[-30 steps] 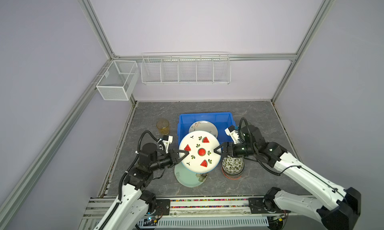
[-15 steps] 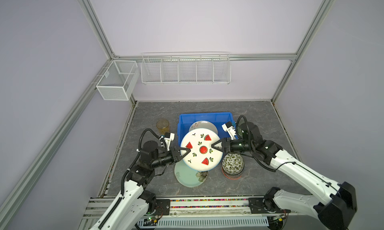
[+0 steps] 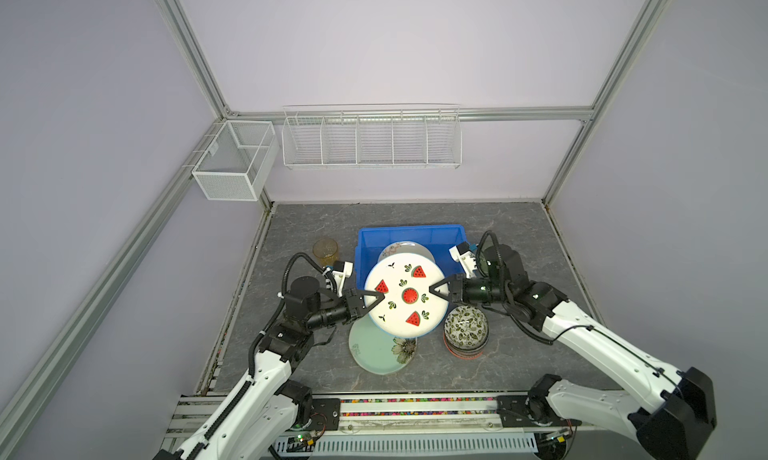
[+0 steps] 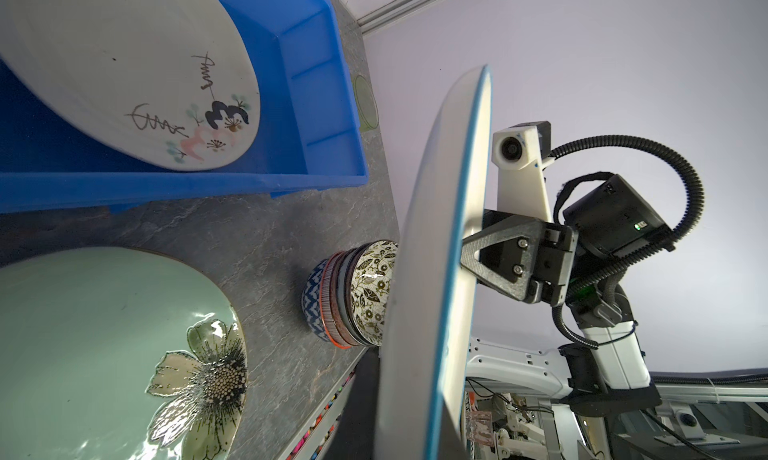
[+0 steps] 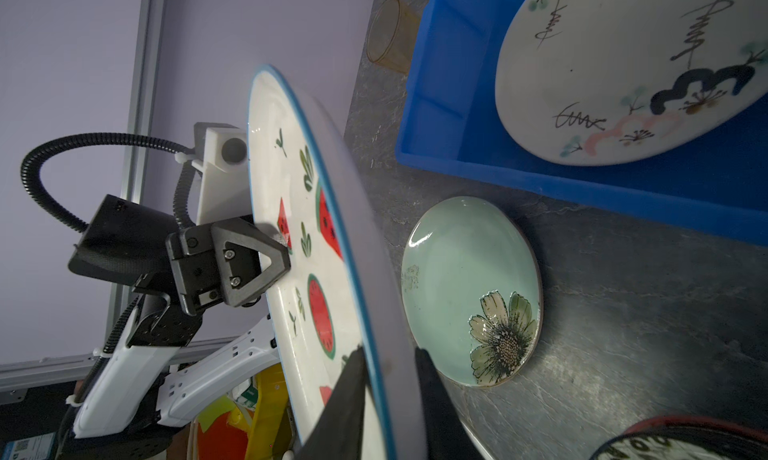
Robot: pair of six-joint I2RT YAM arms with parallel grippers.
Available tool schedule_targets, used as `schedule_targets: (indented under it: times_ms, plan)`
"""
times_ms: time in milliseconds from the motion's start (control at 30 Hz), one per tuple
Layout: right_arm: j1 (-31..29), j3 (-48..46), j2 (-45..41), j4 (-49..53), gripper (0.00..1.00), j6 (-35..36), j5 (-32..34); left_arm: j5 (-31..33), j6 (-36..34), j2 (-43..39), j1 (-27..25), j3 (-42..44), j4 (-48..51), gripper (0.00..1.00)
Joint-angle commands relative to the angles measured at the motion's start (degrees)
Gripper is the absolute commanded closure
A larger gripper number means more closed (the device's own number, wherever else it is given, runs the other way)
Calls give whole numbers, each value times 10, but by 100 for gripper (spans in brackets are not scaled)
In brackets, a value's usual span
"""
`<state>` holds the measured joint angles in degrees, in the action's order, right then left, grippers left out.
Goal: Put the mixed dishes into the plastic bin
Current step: 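Grasp the raised watermelon plate rim with the left gripper while right gripper holds it, then carry the watermelon plate into the bin with the right gripper while left releases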
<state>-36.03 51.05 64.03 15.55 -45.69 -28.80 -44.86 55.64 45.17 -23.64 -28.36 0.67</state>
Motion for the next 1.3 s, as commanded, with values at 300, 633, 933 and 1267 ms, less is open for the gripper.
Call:
schedule_targets:
  times_ms: [300,633,933,1267]
  plan:
    - [16,10,-15,-1,93,0,-15,32,-2,-5,-2,-1,-33,55]
    - [63,69,8,51,93,33,-23,124,-121,-52,21,-86,165,7]
    - [124,143,106,57,93,53,-65,120,-228,-26,90,-170,295,0]
    - [150,259,272,40,93,64,-92,117,-186,-8,91,-155,235,0]
